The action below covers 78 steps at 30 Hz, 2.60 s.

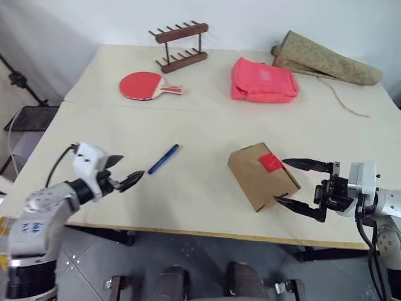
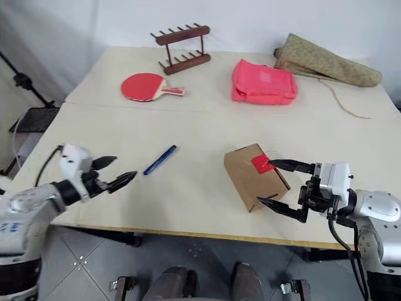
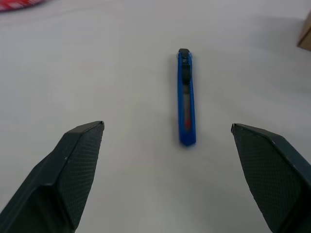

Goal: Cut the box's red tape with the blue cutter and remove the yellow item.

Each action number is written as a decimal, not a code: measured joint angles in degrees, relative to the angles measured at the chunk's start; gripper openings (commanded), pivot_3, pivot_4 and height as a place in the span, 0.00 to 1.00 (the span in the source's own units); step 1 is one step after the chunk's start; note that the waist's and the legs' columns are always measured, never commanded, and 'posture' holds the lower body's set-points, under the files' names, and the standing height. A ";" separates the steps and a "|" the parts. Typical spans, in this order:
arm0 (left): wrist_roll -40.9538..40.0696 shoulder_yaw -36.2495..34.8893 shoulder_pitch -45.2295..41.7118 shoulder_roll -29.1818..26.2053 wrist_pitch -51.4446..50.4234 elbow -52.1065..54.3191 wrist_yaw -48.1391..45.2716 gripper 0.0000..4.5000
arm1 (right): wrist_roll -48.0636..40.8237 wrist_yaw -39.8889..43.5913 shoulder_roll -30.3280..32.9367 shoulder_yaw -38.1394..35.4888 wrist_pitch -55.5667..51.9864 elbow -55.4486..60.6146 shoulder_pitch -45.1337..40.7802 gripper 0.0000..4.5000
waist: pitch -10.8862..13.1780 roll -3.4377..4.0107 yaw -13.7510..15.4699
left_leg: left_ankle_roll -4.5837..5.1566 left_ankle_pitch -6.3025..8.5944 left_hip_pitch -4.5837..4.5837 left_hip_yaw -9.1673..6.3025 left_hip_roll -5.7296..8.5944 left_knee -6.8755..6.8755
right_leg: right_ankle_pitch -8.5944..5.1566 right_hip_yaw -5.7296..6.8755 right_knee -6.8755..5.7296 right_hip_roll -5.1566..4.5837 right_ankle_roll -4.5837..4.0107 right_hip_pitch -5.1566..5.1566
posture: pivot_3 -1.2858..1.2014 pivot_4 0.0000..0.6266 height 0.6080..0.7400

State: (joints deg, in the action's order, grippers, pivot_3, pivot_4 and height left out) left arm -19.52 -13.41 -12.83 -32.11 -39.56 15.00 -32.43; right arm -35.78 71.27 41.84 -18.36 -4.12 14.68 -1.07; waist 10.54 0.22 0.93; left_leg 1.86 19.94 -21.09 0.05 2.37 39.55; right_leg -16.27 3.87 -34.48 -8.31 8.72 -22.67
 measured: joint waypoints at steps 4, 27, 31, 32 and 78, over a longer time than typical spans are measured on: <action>4.44 5.57 -2.64 0.85 0.43 -4.95 4.12 0.99 | -0.65 -2.02 0.01 -0.11 -1.52 2.77 1.31 1.00 | 0.00 0.00 -0.35 | 0.00 0.00 0.05 0.12 -0.08 -0.03 | 0.00 -0.01 0.02 0.06 0.00 -0.02 | 0.52 0.24 1.00; 6.72 10.59 -6.50 -0.56 7.92 -15.14 -3.65 0.09 | -1.42 -2.25 -2.83 -2.91 5.49 1.11 8.64 1.00 | -0.17 0.29 0.74 | 0.06 -0.02 0.19 0.15 0.04 0.06 | 0.00 -0.04 0.16 -0.14 0.00 0.22 | 0.52 0.24 1.00; 7.35 11.11 -6.43 -0.49 11.78 -16.23 -4.69 0.09 | -1.97 -1.55 -3.16 -2.87 6.29 0.64 8.60 1.00 | -0.19 0.33 0.75 | 0.09 -0.04 0.18 0.14 0.03 0.06 | 0.00 -0.04 0.19 -0.15 0.00 0.22 | 0.52 0.24 1.00; 7.45 11.20 -6.22 -0.64 13.97 -16.76 -5.71 0.09 | -2.09 -1.59 -3.27 -2.47 6.22 1.02 8.59 1.00 | -0.19 0.33 0.73 | 0.09 -0.04 0.17 0.15 0.03 0.06 | 0.00 -0.04 0.23 -0.15 0.00 0.21 | 0.52 0.24 1.00; 19.80 35.42 -8.87 -6.60 18.97 3.19 -29.45 0.09 | 13.55 -25.86 4.89 29.17 -27.76 22.53 -0.57 0.01 | -0.33 -0.35 1.28 | 0.25 0.08 -0.06 0.13 -0.06 0.14 | -0.04 0.35 0.62 -0.16 -0.11 0.25 | 0.52 0.24 1.00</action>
State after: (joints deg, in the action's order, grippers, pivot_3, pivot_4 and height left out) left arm 0.28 22.01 -21.71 -38.72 -20.59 18.19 -61.88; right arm -22.23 45.41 46.73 10.82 -31.88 37.21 -1.64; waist 10.21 -0.13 2.21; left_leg 2.11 20.01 -21.15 0.18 2.31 39.69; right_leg -16.32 4.23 -33.85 -8.47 8.61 -22.42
